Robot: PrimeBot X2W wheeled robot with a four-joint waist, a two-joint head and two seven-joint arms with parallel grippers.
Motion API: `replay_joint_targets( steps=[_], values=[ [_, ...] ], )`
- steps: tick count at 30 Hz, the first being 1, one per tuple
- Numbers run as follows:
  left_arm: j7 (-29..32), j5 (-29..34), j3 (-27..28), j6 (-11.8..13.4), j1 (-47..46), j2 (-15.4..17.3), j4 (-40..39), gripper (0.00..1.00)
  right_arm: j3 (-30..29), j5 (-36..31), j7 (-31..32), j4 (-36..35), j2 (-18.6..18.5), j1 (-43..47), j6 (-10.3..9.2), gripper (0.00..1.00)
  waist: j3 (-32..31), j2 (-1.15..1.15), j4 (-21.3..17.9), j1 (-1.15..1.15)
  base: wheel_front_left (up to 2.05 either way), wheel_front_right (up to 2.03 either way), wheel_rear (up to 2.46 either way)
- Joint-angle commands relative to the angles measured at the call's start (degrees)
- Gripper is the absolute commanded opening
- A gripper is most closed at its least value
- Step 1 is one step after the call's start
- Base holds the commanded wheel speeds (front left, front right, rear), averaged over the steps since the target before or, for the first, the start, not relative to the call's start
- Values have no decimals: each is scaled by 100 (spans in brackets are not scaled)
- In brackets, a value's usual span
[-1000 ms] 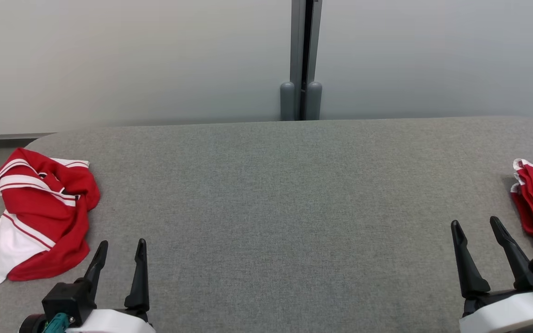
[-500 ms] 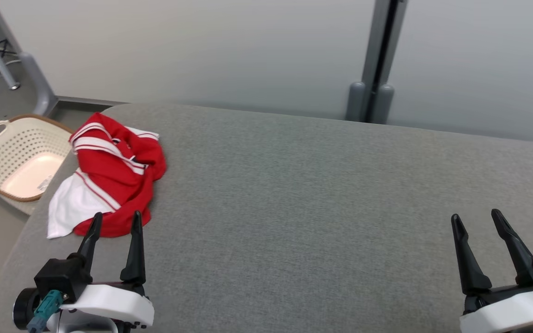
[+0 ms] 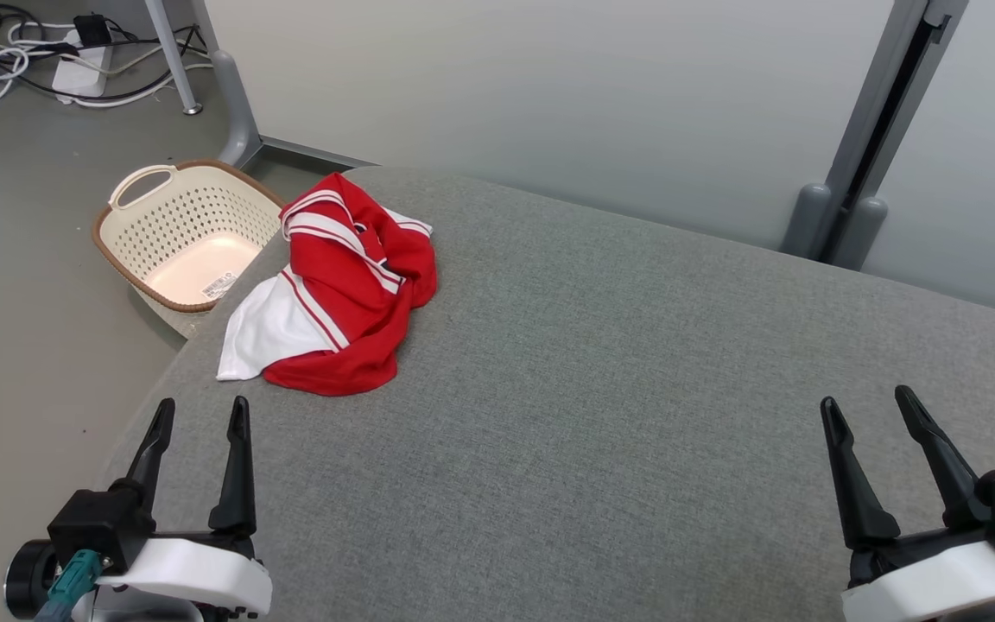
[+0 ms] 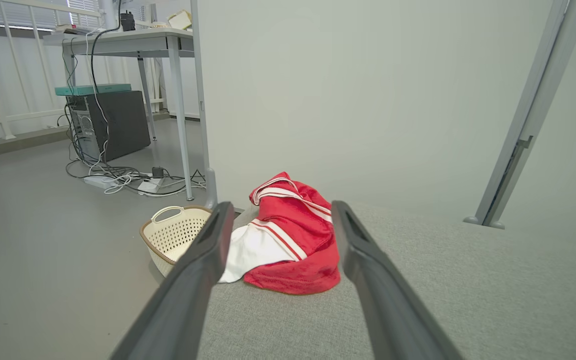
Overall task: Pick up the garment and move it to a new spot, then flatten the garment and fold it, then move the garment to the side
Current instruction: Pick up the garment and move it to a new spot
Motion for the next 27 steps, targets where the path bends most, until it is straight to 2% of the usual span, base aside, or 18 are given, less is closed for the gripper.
replay_joint_targets(
  steps=[1,7,14,21,27],
  values=[
    [-16,9,7,0,-26,38,0,100,-3,37,23,12,-10,-10,-2,100,-5,0,31,0,0,0,0],
    [-13,57,-42,13,-92,83,38,100,8,48,12,20,10,-34,-2,100,9,0,54,0,0,0,0],
    [-85,39,-99,-130,-422,33,254,100,58,72,116,-67,-73,-214,-2,100,333,0,-100,0,0,0,0],
    [-223,-59,101,-325,-1247,-209,871,100,424,75,272,-257,-360,-1009,-2,100,1400,0,-575,0,0,0,0],
    [-242,-113,366,-690,-2273,-489,1855,100,491,6,284,-402,-563,-1616,-2,100,2381,0,-863,0,0,0,0]
  ],
)
